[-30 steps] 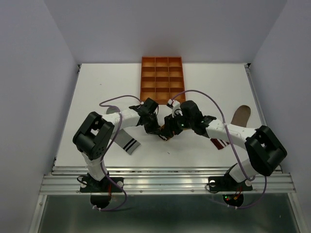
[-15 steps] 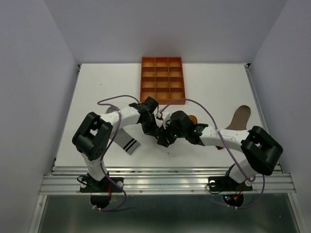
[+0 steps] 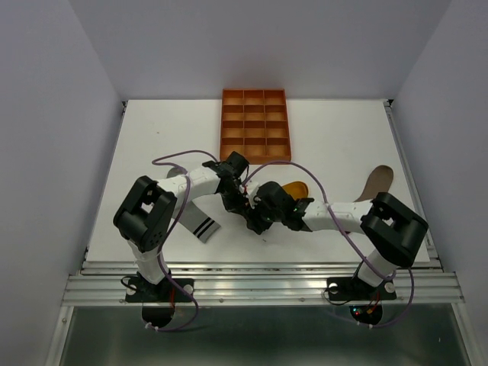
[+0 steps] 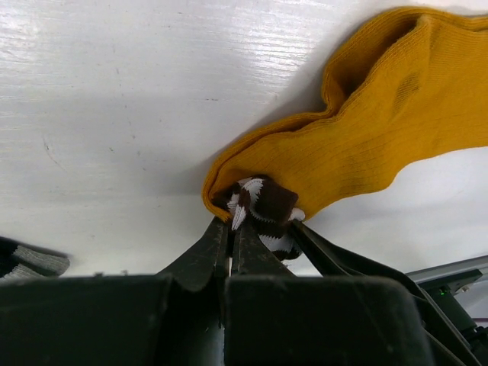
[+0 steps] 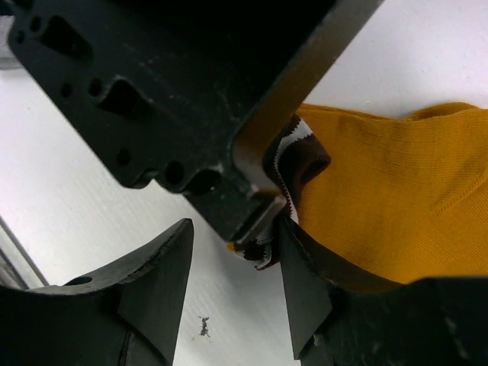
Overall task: Roll the socks
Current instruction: Roll the sock at the center of the board.
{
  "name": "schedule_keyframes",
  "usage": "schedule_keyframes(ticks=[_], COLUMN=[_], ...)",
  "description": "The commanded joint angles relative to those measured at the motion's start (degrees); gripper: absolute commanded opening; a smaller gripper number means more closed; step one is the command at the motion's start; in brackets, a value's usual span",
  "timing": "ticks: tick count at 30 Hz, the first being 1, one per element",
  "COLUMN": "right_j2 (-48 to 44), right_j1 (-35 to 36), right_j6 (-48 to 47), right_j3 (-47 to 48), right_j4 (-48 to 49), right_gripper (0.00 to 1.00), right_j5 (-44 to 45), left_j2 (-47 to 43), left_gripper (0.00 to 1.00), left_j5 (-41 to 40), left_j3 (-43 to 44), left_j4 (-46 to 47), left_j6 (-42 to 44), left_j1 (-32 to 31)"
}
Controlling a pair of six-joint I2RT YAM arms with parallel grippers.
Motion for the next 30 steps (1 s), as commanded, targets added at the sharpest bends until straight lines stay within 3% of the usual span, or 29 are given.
schedule_keyframes(ticks=[1, 5, 6, 8, 9, 10, 16, 30], right_j2=[1.0, 2.0, 2.3, 3.1, 3.1, 2.8, 0.3, -1.8], right_j1=[1.1, 1.1, 1.6, 1.6, 1.6, 1.6, 1.6, -12.2], right_j6=[-0.6, 0.7, 0.9, 1.7, 2.0, 2.9, 7.6, 18.4], right_j3=[1.2, 0.7, 0.6, 0.3, 0.3, 0.1, -0.7, -2.1], right_j4=[0.6, -0.2, -0.5, -0.8, -0.9, -1.1, -1.7, 3.2], right_gripper=[0.52, 0.45, 0.43, 0.28, 0.16, 0.12, 0.02, 0.01], right_j5=[6.2, 10.5, 11.0, 12.7, 13.5, 14.7, 13.9, -10.0], left_j2=[-2.1, -2.1, -2.2, -2.5, -2.6, -3.1, -6.9, -13.1], left_gripper=[0.0, 0.04, 0.09, 0.21, 0.26, 0.35, 0.66, 0.68], left_j5=[0.3, 1.4, 1.5, 1.5, 1.4, 1.2, -1.9, -4.0], left_j3=[2.2, 2.2, 2.1, 2.0, 1.8, 1.8, 1.2, -6.2], left_j4=[-2.1, -1.3, -1.0, -0.8, -0.6, -0.5, 0.9, 7.2], left_j6=[-0.4, -0.2, -0.2, -0.3, -0.4, -0.4, -1.1, -2.5], left_j1=[-0.2, -0.2, -0.2, -0.1, -0.1, -0.1, 0.6, 4.3])
